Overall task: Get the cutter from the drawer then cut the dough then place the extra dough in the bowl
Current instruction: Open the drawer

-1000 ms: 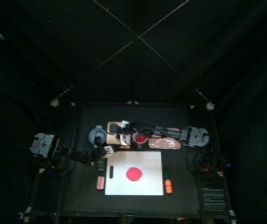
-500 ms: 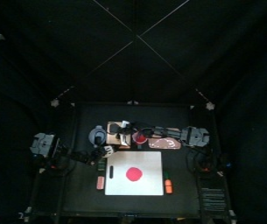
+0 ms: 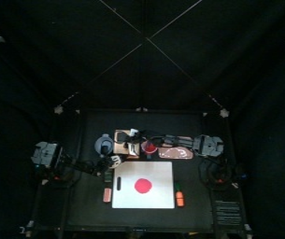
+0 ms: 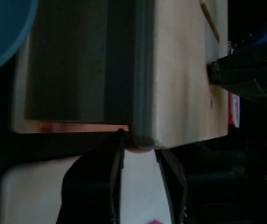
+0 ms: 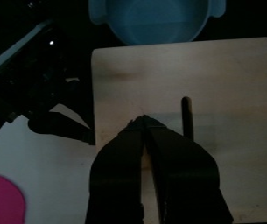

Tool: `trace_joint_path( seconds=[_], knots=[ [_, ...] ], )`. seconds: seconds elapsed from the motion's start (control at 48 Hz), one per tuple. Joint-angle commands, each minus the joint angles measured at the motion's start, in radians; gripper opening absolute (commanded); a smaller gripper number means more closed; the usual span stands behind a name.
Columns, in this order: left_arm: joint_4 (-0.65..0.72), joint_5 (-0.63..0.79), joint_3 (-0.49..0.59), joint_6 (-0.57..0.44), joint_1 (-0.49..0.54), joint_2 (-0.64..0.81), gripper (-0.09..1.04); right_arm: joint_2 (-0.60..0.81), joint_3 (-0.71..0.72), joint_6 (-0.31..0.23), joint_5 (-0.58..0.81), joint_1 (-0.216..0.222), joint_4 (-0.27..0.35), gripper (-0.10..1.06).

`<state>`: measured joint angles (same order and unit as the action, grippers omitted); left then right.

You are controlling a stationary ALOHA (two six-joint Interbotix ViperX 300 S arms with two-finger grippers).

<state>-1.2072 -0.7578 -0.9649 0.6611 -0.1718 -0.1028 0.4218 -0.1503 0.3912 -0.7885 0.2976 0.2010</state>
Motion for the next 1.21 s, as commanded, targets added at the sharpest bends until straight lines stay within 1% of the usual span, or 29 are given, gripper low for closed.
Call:
trace_joint_path(
  seconds=[0.021, 0.854, 1.208],
  knots=[
    [-0.003, 0.002, -0.003, -0.002, -0.025, 0.021, 0.6, -0.011, 0.008, 0.0, -0.018, 0.0, -0.005, 0.03],
    [-0.02, 0.003, 0.0, -0.002, -0.106, 0.066, 0.6, -0.008, 0.005, 0.0, -0.02, 0.003, -0.003, 0.03],
    [-0.038, 0.035, -0.012, -0.002, -0.138, 0.086, 0.6, -0.008, 0.002, 0.0, -0.021, 0.003, -0.003, 0.03]
  ],
)
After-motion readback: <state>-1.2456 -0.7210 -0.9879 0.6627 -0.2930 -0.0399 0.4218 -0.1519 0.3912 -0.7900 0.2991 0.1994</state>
